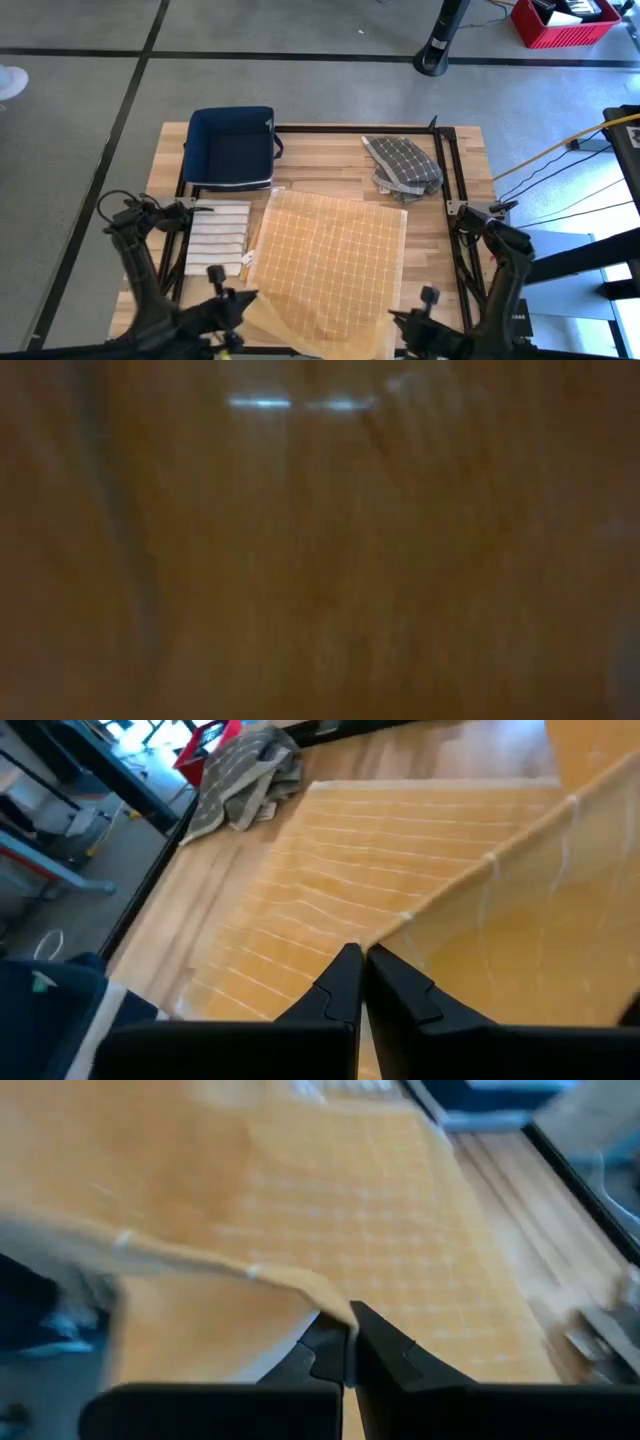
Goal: Fold towel
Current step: Fold the orange pattern towel
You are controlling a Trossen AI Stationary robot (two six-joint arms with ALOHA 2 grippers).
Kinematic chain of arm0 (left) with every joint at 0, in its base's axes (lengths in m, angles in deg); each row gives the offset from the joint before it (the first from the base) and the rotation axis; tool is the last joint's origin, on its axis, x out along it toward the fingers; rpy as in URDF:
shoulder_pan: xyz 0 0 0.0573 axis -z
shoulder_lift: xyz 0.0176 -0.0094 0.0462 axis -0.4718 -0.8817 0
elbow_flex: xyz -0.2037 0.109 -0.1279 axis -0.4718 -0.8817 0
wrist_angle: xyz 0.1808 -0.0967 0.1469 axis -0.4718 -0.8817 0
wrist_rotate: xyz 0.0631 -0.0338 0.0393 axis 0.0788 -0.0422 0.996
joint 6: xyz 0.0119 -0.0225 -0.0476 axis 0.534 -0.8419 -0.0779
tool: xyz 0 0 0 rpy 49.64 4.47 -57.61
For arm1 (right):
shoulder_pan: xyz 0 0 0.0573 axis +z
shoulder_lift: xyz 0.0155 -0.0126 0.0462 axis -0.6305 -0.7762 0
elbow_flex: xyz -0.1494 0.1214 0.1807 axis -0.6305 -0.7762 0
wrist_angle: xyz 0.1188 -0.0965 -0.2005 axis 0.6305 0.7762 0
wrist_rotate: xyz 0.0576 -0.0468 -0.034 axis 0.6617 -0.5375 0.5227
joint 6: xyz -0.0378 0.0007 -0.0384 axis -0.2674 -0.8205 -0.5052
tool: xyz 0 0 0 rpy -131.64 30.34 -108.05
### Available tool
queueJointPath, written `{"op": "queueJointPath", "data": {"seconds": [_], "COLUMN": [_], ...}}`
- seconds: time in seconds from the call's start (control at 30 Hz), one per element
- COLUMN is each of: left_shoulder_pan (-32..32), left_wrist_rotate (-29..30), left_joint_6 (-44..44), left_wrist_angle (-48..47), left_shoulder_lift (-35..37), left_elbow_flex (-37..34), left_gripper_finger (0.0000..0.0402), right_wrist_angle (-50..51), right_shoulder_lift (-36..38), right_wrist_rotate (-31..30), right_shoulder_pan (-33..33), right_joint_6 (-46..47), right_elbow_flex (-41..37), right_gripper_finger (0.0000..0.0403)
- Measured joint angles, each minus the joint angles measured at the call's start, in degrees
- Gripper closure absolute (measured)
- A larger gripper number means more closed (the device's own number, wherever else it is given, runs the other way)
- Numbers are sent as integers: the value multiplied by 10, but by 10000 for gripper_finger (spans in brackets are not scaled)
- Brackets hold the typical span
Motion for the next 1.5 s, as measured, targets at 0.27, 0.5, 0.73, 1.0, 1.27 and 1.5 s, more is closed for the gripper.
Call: {"op": "queueJointPath", "data": {"seconds": [0.27,0.5,0.73,1.0,1.27,1.5], "left_shoulder_pan": [-84,-154,-229,-310,-355,-344], "left_wrist_rotate": [-19,-53,-78,-27,-5,-97], "left_joint_6": [35,92,143,150,171,255], "left_wrist_angle": [-23,-24,-23,-16,90,245], "left_shoulder_lift": [2,2,2,2,2,2], "left_elbow_flex": [-33,-84,-140,-233,-339,-408], "left_gripper_finger": [396,396,396,396,396,396], "right_wrist_angle": [1,2,1,-88,-176,-304], "right_shoulder_lift": [15,108,225,299,301,301], "right_wrist_rotate": [43,58,126,162,148,179], "right_shoulder_pan": [-48,-47,-70,-112,-147,-145], "right_joint_6": [18,78,126,148,137,71], "right_elbow_flex": [-113,-234,-385,-555,-651,-692], "right_gripper_finger": [391,391,391,391,391,391]}}
